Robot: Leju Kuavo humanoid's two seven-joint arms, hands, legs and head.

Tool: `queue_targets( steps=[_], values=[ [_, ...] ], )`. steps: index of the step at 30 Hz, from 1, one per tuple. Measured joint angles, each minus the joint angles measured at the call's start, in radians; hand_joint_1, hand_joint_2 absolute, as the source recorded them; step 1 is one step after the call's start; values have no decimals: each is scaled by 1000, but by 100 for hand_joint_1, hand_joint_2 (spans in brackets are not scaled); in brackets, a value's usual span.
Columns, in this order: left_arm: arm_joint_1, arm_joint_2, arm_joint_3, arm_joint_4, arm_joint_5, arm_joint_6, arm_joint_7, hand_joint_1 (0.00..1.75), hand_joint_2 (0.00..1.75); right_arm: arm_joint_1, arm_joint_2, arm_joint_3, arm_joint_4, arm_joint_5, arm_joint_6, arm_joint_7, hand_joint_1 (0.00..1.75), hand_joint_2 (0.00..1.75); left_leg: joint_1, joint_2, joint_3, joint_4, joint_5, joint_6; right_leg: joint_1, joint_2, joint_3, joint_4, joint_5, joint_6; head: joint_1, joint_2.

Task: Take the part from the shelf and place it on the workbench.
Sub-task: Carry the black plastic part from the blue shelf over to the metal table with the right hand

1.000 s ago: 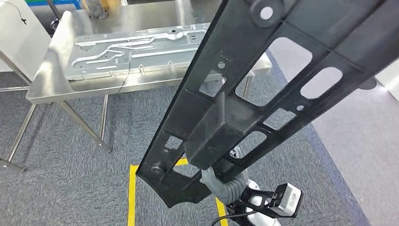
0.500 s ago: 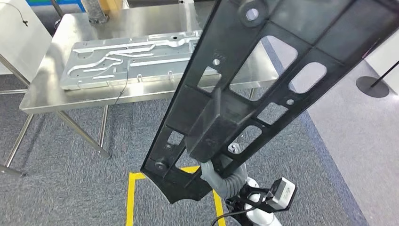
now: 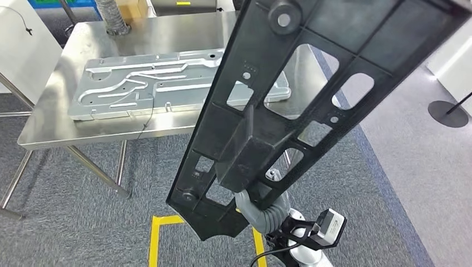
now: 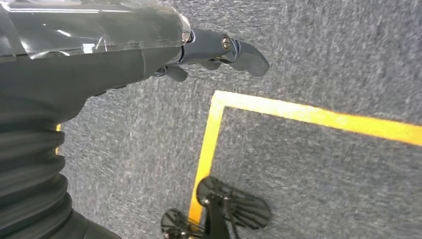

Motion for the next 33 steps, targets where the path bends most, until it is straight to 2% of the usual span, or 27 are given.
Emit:
queue_targets(
  steps=[1, 2, 4, 5, 6, 7, 8, 9, 10, 11, 12, 15, 16, 17, 20, 21, 22, 23, 24, 25, 26, 27, 29, 31, 32, 33],
  values=[
    [-1, 0, 1, 0, 0, 0, -1, 0, 175, -2, 0, 0, 0, 0, 1, 0, 175, 175, 2, -1, 12, -6, -4, 6, 0, 0, -17, 35, -3, 3, 0, 0],
    [-1, 0, 1, 0, -1, 0, -2, 0, 175, -3, 0, 0, 0, 0, 2, 0, 175, 175, 3, -2, 22, -11, -9, 10, -2, 0, -47, 88, -14, 6, 0, 0],
    [-3, 0, 2, 0, -2, -1, -4, 0, 175, -3, 0, 0, 0, 0, 5, -1, 175, 175, 2, -3, 38, -13, -22, 16, -3, 1, -132, 205, -60, 11, 0, 0],
    [-3, 0, 3, 0, -3, -1, -5, 0, 175, -2, 0, 0, 1, 0, 5, -1, 175, 175, 1, -4, 47, -13, -31, 16, -3, 1, -171, 242, -82, 13, 0, 0],
    [-2, -1, 3, 0, -4, -1, -5, 0, 175, -2, 0, 0, 1, 0, 5, 0, 175, 175, 1, -6, 58, -13, -40, 16, -3, 1, -196, 251, -89, 14, 0, 0],
    [-2, -1, 3, 0, -6, -1, -6, 0, 175, -1, 0, 0, 1, 0, 5, 0, 175, 175, 0, -7, 71, -13, -50, 16, -3, 1, -206, 231, -74, 14, 0, 0],
    [-2, -1, 4, 0, -8, -2, -6, 0, 175, -1, 0, 0, 1, 0, 5, 0, 175, 175, -1, -9, 86, -13, -61, 15, -2, 1, -203, 182, -33, 11, 0, 0],
    [-2, -1, 4, 0, -10, -3, -6, 0, 175, -1, 0, 0, 1, 0, 5, 0, 175, 175, -1, -10, 98, -13, -72, 13, -1, 1, -194, 118, 28, 6, 0, 0],
    [-3, -2, 4, 0, -11, -4, -6, 0, 175, -1, 0, 0, 2, 0, 5, 0, 175, 175, -2, -11, 108, -11, -82, 9, 2, 1, -186, 62, 76, 0, 0, 0],
    [-4, -3, 4, 0, -12, -5, -7, 0, 175, 0, 0, 0, 2, 0, 5, -1, 175, 175, -2, -12, 114, -10, -92, 4, 6, 1, -181, 23, 113, -7, 0, 0],
    [-5, -4, 5, 0, -13, -6, -7, 0, 175, 0, -1, 0, 2, 1, 5, -1, 175, 175, -2, -14, 119, -9, -97, -3, 10, 2, -180, 2, 131, -14, 0, 0],
    [-6, -5, 8, 0, -16, -9, -8, 0, 175, 2, 0, -1, 1, 2, 5, -1, 175, 175, 1, -13, 129, 4, -100, -21, 10, 4, -158, -14, 127, -33, 1, 0],
    [-8, -7, 9, 0, -17, -10, -8, 0, 175, 1, 1, -1, -1, 2, 4, -1, 175, 175, 1, -11, 119, 28, -104, -25, 8, 3, -146, -21, 124, -39, 0, 0],
    [-10, -8, 11, 0, -18, -10, -8, 0, 175, 0, 3, -2, -4, 3, 4, -1, 175, 175, 3, -9, 98, 68, -116, -28, 6, 2, -133, -26, 120, -43, 0, 0],
    [-11, -9, 16, 0, -19, -8, -4, 0, 175, -1, 5, -2, -11, 7, 5, -1, 175, 175, 9, -5, -12, 235, -178, -40, 5, 0, -108, -29, 98, -47, 0, 0],
    [-10, -10, 18, 0, -19, -7, -2, 0, 175, -1, 5, -2, -12, 9, 4, -1, 175, 175, 11, -4, -38, 258, -183, -44, 5, 1, -99, -29, 90, -47, 0, 0],
    [-8, -10, 20, 0, -19, -6, -1, 0, 175, -1, 5, -2, -13, 11, 4, -1, 175, 175, 13, -3, -47, 246, -166, -46, 5, 2, -88, -29, 81, -46, 0, 0],
    [-8, -10, 21, 0, -20, -5, 1, 0, 175, -2, 5, -3, -14, 15, 2, -1, 175, 175, 14, -2, -39, 199, -127, -46, 4, 2, -74, -29, 72, -44, 0, 0],
    [-7, -11, 23, 0, -20, -3, 1, 0, 175, -2, 5, -3, -17, 19, 0, -1, 175, 175, 15, 0, -21, 130, -76, -44, 4, 2, -61, -29, 61, -41, 0, 0],
    [-7, -11, 25, 0, -20, -1, 2, 0, 175, -3, 5, -3, -19, 23, -4, -1, 175, 175, 13, 2, -4, 69, -38, -41, 4, 2, -50, -30, 53, -37, 1, 0],
    [-7, -11, 28, 0, -21, 1, 2, 0, 175, -4, 5, -3, -22, 27, -8, -1, 175, 175, 10, 4, 9, 23, -15, -37, 5, 1, -45, -30, 46, -32, 1, 0],
    [-6, -11, 31, 0, -22, 2, 2, 0, 175, -5, 6, -2, -25, 31, -13, -1, 175, 175, 6, 4, 14, 0, -6, -32, 5, 1, -43, -33, 41, -26, 1, 0],
    [-5, -11, 35, 0, -24, 3, 3, 0, 175, -7, 6, -2, -32, 38, -25, -1, 175, 175, 1, 3, 20, -12, -12, -18, 5, 1, -39, -32, 41, -13, 0, 0],
    [-3, -11, 37, 0, -27, 1, 1, 0, 175, -11, 6, -2, -40, 42, -37, -1, 175, 175, 4, 2, 35, -23, -13, -7, 3, 1, -41, -9, 33, -1, 0, 0],
    [-4, -11, 38, 0, -30, 0, 0, 0, 175, -14, 6, -2, -44, 43, -43, -1, 175, 175, 5, 1, 43, -26, -15, -1, 2, 1, -58, 27, 18, 3, 1, 0],
    [-5, -12, 38, 0, -32, -1, -1, 0, 175, -16, 6, -2, -48, 44, -49, -1, 175, 175, 6, 1, 50, -28, -19, 3, 1, 1, -90, 81, -3, 6, 1, 0]
  ],
)
